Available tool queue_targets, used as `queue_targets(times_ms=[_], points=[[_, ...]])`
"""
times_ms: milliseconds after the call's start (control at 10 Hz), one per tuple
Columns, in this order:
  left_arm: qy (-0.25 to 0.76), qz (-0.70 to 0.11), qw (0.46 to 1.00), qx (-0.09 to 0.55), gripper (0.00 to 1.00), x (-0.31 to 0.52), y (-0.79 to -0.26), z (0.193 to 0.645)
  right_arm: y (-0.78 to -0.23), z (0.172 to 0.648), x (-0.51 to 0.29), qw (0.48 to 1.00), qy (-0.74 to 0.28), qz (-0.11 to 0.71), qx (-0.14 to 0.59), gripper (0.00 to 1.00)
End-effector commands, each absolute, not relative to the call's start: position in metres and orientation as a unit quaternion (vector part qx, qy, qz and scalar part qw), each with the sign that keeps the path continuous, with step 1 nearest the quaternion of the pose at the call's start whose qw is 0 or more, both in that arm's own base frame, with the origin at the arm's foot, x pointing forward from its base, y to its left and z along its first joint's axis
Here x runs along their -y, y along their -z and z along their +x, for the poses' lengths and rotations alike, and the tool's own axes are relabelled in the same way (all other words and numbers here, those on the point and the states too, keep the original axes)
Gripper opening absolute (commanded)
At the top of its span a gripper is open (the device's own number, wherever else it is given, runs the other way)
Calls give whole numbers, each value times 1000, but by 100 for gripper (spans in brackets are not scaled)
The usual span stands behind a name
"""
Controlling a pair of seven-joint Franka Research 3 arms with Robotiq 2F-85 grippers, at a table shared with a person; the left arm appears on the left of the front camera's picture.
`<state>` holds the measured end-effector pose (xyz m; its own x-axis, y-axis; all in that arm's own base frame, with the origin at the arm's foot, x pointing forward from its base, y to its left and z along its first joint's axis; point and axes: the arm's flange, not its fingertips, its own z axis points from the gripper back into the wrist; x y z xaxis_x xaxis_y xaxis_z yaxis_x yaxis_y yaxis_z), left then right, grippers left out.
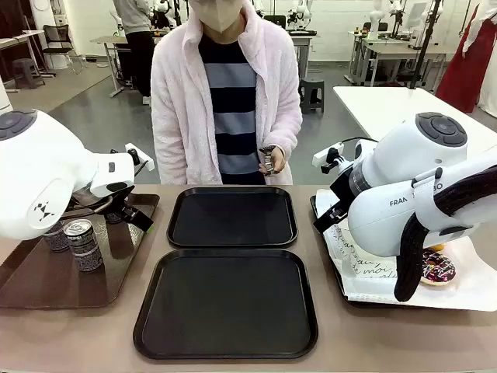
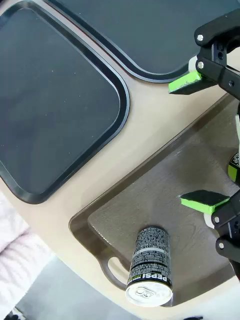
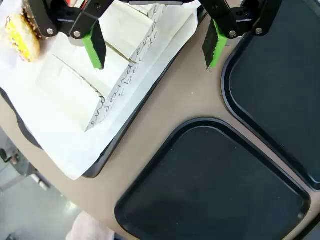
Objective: Set up donuts and drinks on trays.
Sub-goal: Pick up one Pepsi coke and place it on the Flat Tray.
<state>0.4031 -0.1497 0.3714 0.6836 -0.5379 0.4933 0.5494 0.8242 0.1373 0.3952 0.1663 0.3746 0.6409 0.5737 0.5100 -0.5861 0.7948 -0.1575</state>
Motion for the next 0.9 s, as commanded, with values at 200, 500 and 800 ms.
queue_targets(times_ms=[200, 500, 800], points=[[296, -11, 917, 266, 100, 150, -371, 403, -375, 395, -166, 906, -320, 11, 278, 100], [296, -11, 917, 266, 100, 150, -371, 403, -375, 395, -166, 906, -320, 11, 278, 100], [296, -11, 917, 266, 100, 150, -371, 403, -375, 395, -166, 906, -320, 11, 278, 100]])
